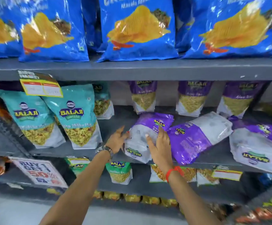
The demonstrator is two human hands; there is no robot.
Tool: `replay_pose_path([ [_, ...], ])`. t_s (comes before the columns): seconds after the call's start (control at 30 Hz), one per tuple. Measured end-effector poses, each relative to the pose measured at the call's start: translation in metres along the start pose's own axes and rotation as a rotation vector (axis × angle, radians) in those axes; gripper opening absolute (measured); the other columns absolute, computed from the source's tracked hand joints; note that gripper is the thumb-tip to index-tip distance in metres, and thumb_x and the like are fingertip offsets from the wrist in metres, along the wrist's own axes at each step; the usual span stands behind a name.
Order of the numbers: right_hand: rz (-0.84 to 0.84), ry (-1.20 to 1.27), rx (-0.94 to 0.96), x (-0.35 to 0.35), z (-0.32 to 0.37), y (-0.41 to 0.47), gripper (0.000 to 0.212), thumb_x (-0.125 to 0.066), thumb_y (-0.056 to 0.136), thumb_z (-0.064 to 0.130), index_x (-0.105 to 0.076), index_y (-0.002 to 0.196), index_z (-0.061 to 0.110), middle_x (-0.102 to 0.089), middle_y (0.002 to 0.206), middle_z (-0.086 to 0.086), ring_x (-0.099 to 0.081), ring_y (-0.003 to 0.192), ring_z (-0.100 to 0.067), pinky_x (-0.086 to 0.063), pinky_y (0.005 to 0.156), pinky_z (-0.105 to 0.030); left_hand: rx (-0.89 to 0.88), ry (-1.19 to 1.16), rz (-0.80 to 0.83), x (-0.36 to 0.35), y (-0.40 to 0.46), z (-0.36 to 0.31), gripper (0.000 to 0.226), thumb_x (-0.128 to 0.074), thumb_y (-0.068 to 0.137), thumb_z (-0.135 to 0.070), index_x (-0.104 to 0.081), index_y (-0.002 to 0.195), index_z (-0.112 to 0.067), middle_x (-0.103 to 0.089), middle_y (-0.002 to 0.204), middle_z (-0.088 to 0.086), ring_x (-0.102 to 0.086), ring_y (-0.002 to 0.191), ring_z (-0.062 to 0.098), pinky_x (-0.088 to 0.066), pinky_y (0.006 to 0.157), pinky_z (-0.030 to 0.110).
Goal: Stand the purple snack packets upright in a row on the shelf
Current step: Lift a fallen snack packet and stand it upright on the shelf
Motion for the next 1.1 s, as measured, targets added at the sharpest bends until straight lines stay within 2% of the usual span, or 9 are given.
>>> replay_pose_path([
  [0.13,0.022,0.236,-0.224,-0.022,-0.021,0.011,0.053,-0.049,0.092,0.021,-0.032,0.137,-0.002,-0.044,0.133,-0.027,-0.037,0.128,-0.038,-0.027,0.109,-0.040,0.244,-0.278,0.045,-0.006,0.023,0.022,0.021,-0.045,0.091,-0.012,-0.059,0.076,-0.006,-0.067,0.055,0.006,-0.064,0.057,0.014,-0.052,0.050,0.020],
  [0.2,-0.059,0.239,-0.316,-0.026,-0.032,0.017,0.049,-0.050,0.089,0.007,-0.035,0.133,-0.006,-0.044,0.128,-0.032,-0.038,0.124,-0.041,-0.025,0.104,-0.038,0.316,-0.352,0.062,-0.010,0.030,0.027,0.025,-0.047,0.090,-0.011,-0.056,0.067,-0.009,-0.058,0.038,-0.007,-0.053,0.039,0.006,-0.047,0.048,0.021],
  [0.33,-0.143,0.166,-0.459,-0.027,-0.047,0.029,0.047,-0.047,0.084,-0.002,-0.038,0.129,-0.008,-0.045,0.126,-0.033,-0.042,0.118,-0.044,-0.027,0.097,-0.039,0.299,-0.373,0.072,-0.015,0.051,0.024,0.022,-0.052,0.087,-0.011,-0.058,0.065,-0.012,-0.056,0.052,-0.001,-0.048,0.048,0.011,-0.038,0.042,0.016],
  [0.47,-0.137,0.246,-0.587,-0.026,-0.061,0.034,0.027,-0.051,0.087,0.009,-0.055,0.110,-0.006,-0.061,0.114,-0.033,-0.054,0.110,-0.045,-0.041,0.089,-0.043,0.301,-0.419,0.062,-0.018,0.071,0.025,0.027,-0.053,0.083,-0.002,-0.060,0.109,0.000,-0.061,0.037,-0.015,-0.055,0.039,-0.001,-0.044,0.043,0.009],
  [0.6,-0.169,0.306,-0.644,-0.021,-0.065,0.038,0.020,-0.057,0.082,0.009,-0.071,0.094,0.002,-0.069,0.102,-0.029,-0.062,0.101,-0.043,-0.048,0.088,-0.041,0.332,-0.495,0.030,-0.024,0.083,0.025,0.030,-0.061,0.079,-0.003,-0.060,0.108,0.007,-0.069,0.088,0.010,-0.055,0.062,0.014,-0.049,0.058,0.018],
  [0.73,-0.118,0.346,-0.625,-0.020,-0.066,0.044,0.017,-0.061,0.081,0.013,-0.073,0.089,0.004,-0.072,0.094,-0.026,-0.066,0.091,-0.043,-0.054,0.087,-0.049,0.324,-0.442,-0.025,-0.023,0.087,0.022,0.025,-0.061,0.077,-0.001,-0.065,0.102,0.001,-0.061,0.037,-0.014,-0.053,0.055,0.013,-0.046,0.055,0.019],
  [0.87,-0.141,0.323,-0.570,-0.014,-0.061,0.052,0.018,-0.057,0.083,0.012,-0.074,0.088,0.007,-0.073,0.092,-0.023,-0.067,0.087,-0.041,-0.054,0.086,-0.040,0.308,-0.452,-0.073,-0.015,0.084,0.019,0.018,-0.051,0.082,0.005,-0.066,0.089,-0.003,-0.053,0.028,-0.013,-0.047,0.031,0.000,-0.038,0.037,0.011],
  [1.0,-0.165,0.352,-0.499,-0.005,-0.048,0.067,0.019,-0.056,0.086,0.013,-0.072,0.093,0.007,-0.073,0.100,-0.020,-0.065,0.096,-0.035,-0.048,0.086,-0.031,0.242,-0.519,-0.159,0.001,0.076,0.009,0.030,-0.042,0.082,0.011,-0.060,0.105,0.005,-0.063,0.073,0.008,-0.051,0.056,0.012,-0.045,0.055,0.021],
  [1.1,-0.185,0.366,-0.422,0.001,-0.038,0.079,0.018,-0.056,0.087,0.012,-0.071,0.094,0.005,-0.073,0.100,-0.019,-0.065,0.096,-0.032,-0.044,0.078,-0.024,0.214,-0.580,-0.200,0.011,0.073,0.000,0.026,-0.041,0.085,0.006,-0.059,0.104,0.000,-0.057,0.073,0.002,-0.051,0.060,0.014,-0.050,0.045,0.020],
])
Point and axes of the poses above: each hand's wrist, its own y-axis towards the middle knuckle, its own x-axis out of the back of the hand, z = x × y, the point moved 4 cm from there along y, towards the middle knuckle
